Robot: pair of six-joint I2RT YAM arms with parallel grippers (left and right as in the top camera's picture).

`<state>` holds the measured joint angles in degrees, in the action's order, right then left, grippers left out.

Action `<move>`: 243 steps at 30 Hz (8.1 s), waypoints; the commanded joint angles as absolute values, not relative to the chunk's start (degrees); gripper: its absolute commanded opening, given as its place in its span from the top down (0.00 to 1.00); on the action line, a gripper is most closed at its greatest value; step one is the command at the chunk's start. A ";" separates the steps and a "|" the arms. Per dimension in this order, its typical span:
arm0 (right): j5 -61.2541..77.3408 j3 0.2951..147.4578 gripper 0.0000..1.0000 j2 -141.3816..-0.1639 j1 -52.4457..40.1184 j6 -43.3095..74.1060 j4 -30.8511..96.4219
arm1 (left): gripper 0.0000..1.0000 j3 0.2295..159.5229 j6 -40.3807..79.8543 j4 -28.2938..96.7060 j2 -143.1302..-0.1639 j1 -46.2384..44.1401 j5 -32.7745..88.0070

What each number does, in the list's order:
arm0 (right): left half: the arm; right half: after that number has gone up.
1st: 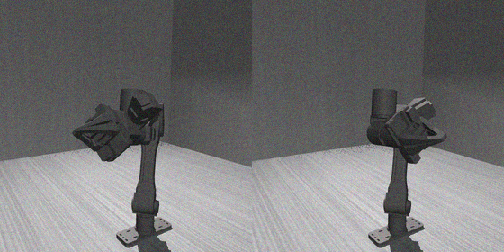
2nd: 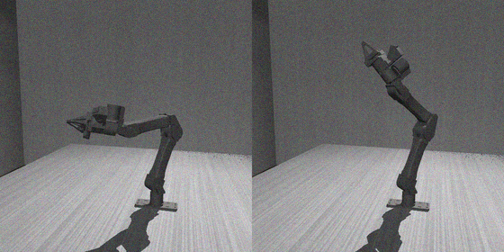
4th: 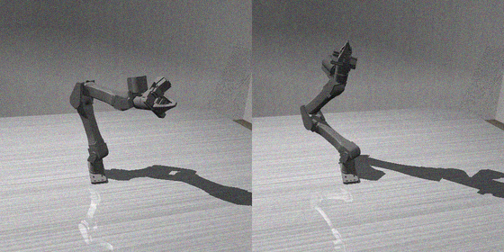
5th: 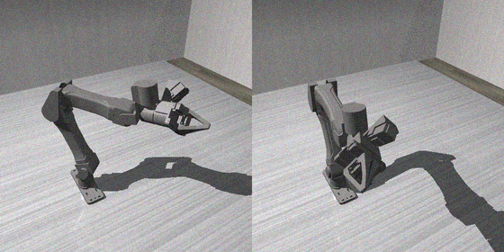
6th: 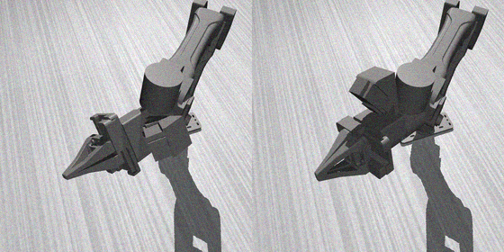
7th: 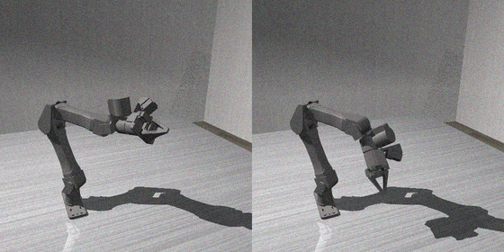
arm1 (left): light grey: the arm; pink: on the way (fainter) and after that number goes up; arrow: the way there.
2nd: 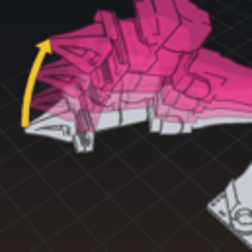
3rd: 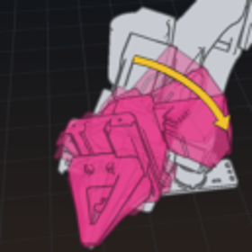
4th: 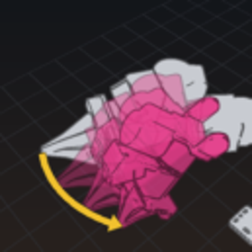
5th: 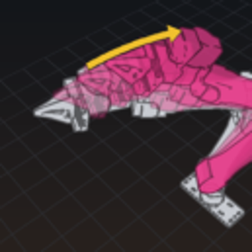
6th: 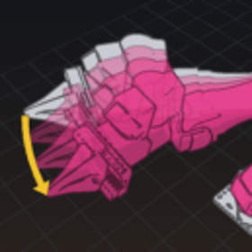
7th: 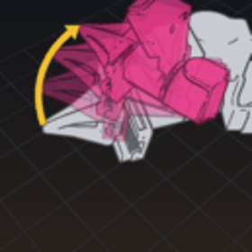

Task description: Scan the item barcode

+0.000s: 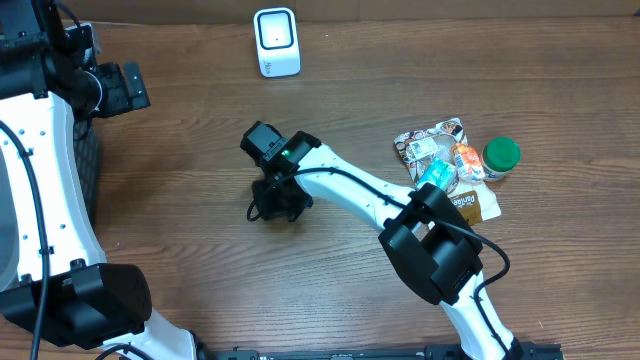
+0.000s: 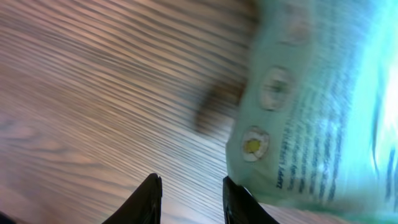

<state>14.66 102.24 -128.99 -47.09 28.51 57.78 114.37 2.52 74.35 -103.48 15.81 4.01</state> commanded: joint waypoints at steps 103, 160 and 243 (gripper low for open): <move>45.84 99.48 0.96 -105.84 -19.90 11.49 54.59 | 0.00 114.48 1.26 74.32 -104.16 16.01 3.86; -27.86 124.16 0.96 -112.27 -33.08 -3.44 40.71 | 0.00 114.48 1.26 74.35 -104.16 16.01 3.86; 1.61 124.16 0.96 -98.30 -21.50 22.04 76.40 | 0.01 114.48 1.26 74.32 -104.16 16.01 3.86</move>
<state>0.05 123.57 -100.22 -24.29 16.62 73.32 114.37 2.52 74.35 -103.55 15.81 4.01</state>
